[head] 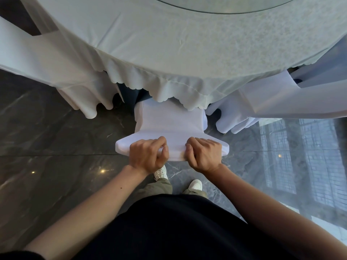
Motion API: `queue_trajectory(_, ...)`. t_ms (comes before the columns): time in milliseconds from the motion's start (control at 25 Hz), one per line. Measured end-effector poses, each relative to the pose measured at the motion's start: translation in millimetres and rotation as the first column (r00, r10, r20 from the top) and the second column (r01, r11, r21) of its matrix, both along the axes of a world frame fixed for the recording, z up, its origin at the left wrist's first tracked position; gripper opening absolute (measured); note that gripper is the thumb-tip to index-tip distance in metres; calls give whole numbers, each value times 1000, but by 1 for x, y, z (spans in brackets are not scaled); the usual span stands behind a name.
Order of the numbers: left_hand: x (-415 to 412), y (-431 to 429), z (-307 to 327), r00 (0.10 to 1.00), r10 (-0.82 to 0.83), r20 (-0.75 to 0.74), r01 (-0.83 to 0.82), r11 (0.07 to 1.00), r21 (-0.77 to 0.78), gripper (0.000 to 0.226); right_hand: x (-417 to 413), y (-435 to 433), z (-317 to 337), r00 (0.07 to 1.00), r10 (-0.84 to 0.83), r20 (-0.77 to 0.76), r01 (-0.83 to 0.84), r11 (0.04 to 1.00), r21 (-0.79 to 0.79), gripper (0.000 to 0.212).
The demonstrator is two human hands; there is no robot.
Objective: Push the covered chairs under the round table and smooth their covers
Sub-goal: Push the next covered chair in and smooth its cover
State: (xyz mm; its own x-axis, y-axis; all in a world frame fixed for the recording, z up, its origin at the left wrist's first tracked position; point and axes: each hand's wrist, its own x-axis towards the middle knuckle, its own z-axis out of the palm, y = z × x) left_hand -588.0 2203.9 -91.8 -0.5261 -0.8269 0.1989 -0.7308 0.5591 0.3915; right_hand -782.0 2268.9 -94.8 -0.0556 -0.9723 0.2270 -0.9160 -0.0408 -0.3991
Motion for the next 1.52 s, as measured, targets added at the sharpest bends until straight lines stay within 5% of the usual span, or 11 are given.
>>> queue_trajectory(400,-11,-100,8,995,58,81,-61,998,33,46,4,-97,13,987,-142,-77,150,982,117,40)
queue_trajectory(1160,-1,-80,15,985,-166,46,165,986,10,47,-2,-50,15,995,-95,24,93,992,89,38)
queue_trajectory(1520,-127,-32,52,944,-328,35,328,945,-7,49,-118,5,44,976,-208,64,205,977,57,49)
